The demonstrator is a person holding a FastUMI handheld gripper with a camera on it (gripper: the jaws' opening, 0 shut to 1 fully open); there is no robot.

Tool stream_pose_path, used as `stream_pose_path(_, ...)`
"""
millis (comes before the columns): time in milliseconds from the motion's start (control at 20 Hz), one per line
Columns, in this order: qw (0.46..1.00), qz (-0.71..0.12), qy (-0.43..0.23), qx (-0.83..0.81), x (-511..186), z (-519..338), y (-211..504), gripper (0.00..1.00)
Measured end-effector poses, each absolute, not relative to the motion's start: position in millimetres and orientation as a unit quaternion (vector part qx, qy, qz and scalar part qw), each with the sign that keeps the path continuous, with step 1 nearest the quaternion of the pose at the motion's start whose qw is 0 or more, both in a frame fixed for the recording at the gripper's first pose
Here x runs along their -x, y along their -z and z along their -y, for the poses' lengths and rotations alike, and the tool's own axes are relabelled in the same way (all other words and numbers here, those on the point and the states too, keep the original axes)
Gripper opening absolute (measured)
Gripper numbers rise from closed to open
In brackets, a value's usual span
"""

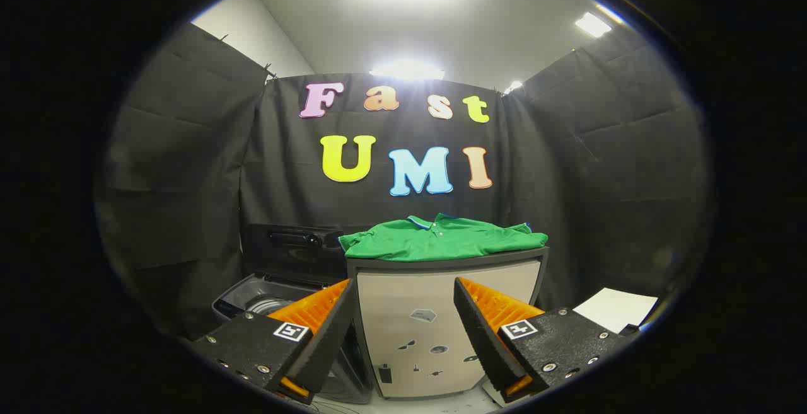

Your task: Put the clothes into the washing machine and then close the washing machine lid.

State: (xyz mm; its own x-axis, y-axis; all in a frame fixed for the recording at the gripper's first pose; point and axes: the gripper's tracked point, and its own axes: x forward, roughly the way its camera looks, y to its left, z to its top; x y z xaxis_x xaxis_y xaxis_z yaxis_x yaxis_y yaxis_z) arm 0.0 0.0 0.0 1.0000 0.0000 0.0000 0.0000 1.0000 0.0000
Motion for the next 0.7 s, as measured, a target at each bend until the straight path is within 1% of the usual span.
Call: stream_pose_path(700, 1.000, -0.001, 0.004, -0.005, 8.7, 1.3, 3.1, 0.95)
